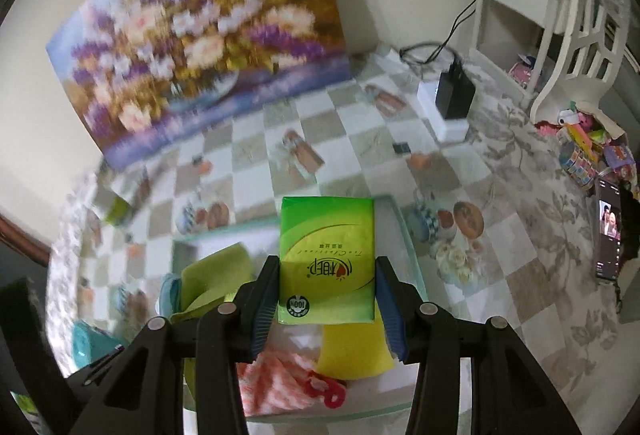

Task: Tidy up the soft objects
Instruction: 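Carry the mask, cloth and tissue pack over the white tray with both grippers, then open the left gripper to drop the mask and cloth while the right gripper drops the tissue pack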

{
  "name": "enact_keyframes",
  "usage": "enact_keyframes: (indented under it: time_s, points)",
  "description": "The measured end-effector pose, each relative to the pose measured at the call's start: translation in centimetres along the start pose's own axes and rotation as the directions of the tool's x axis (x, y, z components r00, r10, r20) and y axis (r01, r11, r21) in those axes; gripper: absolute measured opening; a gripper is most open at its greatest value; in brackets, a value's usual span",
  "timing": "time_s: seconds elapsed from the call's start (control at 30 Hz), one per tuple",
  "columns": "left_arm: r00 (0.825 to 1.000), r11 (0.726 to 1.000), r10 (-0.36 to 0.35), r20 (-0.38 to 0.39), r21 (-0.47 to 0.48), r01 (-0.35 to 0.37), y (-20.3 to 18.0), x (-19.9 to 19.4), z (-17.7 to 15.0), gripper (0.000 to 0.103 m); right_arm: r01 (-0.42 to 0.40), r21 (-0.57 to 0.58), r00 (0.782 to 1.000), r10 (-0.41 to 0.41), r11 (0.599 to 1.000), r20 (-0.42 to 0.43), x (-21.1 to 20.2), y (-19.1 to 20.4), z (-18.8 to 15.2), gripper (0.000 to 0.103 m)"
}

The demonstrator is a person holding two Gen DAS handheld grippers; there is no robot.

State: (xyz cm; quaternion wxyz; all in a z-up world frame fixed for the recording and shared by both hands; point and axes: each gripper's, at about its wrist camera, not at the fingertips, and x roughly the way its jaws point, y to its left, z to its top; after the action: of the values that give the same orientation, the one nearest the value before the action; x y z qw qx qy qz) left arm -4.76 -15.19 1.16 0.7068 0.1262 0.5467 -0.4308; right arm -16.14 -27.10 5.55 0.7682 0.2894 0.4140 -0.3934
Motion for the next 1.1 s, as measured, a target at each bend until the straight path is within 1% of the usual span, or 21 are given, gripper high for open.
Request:
enact_keyframes:
  time_s: [0.13,0.2,0.37,0.5,0.57,0.7,0.9,0.97,1.1]
  points:
    - [1.000,1.000,-0.003,-0.028,-0.013,0.003,0.0,0.7,-0.4,0.011,0.038,-0.028,0.998,-0.039,0.999,-0.050,1.9,0.8,-1.1,0.049]
    - [1.000,1.000,-0.003,-0.029,-0.014,0.003,0.1,0.6,-0.4,0.011,0.055,-0.033,0.996,-0.057,0.998,-0.062,2.4,1.0,-1.4,0.049]
    - [1.000,1.000,0.001,-0.023,-0.013,-0.002,-0.2,0.4,-0.3,0.011,0.066,-0.024,0.993,-0.068,0.998,-0.092,3.6,1.0,-2.0,0.050]
    - [0.999,1.000,-0.006,-0.039,-0.007,0.006,-0.6,0.9,-0.2,0.011,0.079,-0.019,0.989,-0.080,0.997,-0.120,4.6,0.8,-2.6,0.050]
    - [0.999,1.000,0.001,-0.050,-0.006,-0.001,-0.7,1.2,-0.2,0.011,0.089,-0.021,0.987,-0.091,0.996,-0.132,5.1,0.8,-2.9,0.050]
    - [0.996,0.999,-0.039,-0.082,-0.036,0.037,-0.1,1.8,0.1,0.011,0.117,0.002,0.980,-0.115,0.993,-0.161,6.2,0.4,-3.3,0.050]
    - [0.994,1.000,-0.024,-0.106,-0.018,0.022,0.1,1.9,0.4,0.011,0.122,0.027,0.977,-0.115,0.992,-0.180,7.4,0.6,-3.6,0.050]
    - [0.992,0.999,-0.029,-0.120,-0.021,0.027,0.3,2.0,0.5,0.011,0.111,0.056,0.976,-0.098,0.992,-0.193,7.9,0.5,-3.8,0.050]
    - [0.989,0.999,-0.035,-0.141,-0.010,0.034,0.5,2.1,0.8,0.015,0.114,0.069,0.976,-0.099,0.991,-0.193,8.2,0.5,-4.1,0.050]
